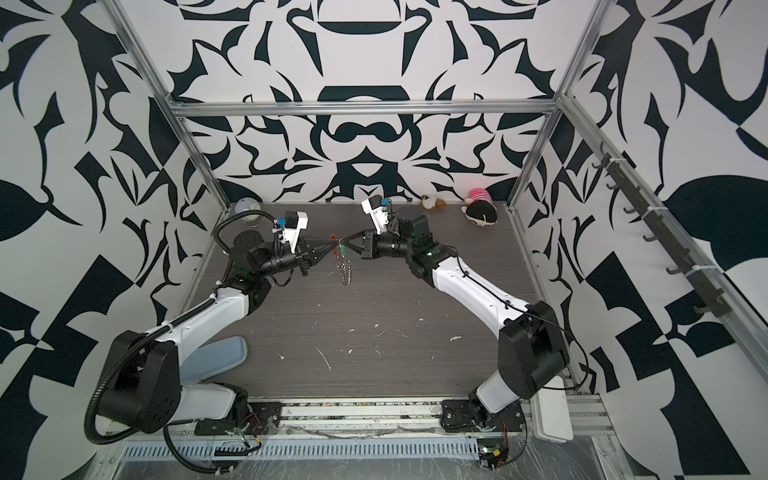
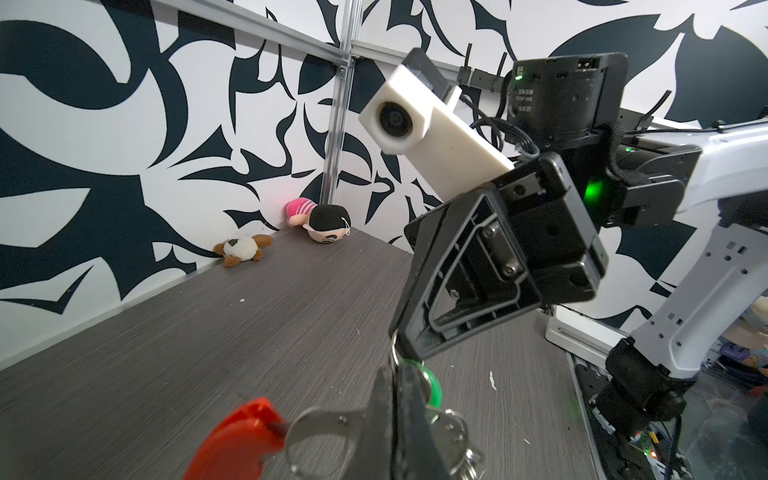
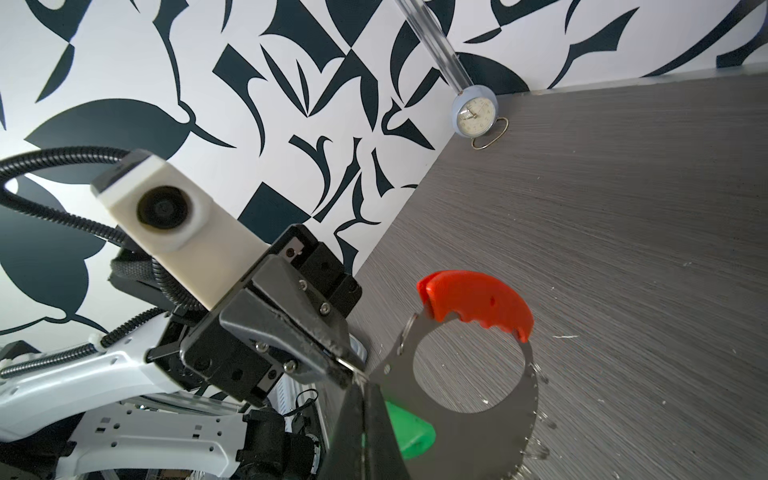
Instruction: Put the keys on the keyring
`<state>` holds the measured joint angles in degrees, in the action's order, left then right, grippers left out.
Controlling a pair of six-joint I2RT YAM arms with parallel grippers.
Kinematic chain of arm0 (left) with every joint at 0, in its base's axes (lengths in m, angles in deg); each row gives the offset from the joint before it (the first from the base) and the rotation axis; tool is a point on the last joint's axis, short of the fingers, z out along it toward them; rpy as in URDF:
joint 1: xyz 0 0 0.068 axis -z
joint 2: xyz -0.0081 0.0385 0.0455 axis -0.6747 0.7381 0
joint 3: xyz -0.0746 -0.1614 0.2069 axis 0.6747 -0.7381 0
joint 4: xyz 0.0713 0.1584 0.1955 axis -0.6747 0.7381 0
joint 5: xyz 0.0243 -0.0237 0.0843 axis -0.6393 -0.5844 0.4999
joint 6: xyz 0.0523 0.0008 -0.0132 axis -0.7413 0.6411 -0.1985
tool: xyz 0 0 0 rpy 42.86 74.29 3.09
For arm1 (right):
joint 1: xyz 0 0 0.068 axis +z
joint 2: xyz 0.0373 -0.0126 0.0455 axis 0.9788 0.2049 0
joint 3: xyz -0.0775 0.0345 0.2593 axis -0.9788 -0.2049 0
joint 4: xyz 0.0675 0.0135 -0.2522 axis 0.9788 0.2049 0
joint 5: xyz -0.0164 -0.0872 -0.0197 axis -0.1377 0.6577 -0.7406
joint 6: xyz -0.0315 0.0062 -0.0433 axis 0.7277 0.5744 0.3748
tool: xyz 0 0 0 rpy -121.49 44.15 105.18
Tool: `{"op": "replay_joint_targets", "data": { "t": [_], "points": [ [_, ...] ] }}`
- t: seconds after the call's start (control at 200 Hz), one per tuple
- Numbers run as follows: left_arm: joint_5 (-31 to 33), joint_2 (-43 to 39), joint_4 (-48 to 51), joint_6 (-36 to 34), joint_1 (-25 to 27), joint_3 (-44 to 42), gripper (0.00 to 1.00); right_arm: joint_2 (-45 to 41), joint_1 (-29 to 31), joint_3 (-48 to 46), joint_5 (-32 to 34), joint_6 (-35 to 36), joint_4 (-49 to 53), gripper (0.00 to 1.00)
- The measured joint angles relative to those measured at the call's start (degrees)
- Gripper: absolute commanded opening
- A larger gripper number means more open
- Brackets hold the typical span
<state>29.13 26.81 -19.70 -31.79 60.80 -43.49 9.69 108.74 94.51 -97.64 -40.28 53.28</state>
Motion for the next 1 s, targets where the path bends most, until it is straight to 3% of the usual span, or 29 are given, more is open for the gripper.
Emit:
{"op": "replay_joint_targets", "data": {
  "t": [0.34,0.685,1.0],
  "points": [
    [0.6,4.2,-9.9,6.3,-0.5,-0.6,0.00,1.9,-1.1,-0.2,-2.1,-4.3,-3.9,0.00],
    [0.8,10.2,-18.5,9.7,-1.0,-0.5,0.00,3.8,-2.0,0.0,-3.3,-4.2,-5.0,0.00],
    [3.6,11.3,-26.0,10.8,-2.6,2.1,0.00,3.2,-3.0,-0.9,-3.2,-2.2,4.3,0.00]
  ]
}}
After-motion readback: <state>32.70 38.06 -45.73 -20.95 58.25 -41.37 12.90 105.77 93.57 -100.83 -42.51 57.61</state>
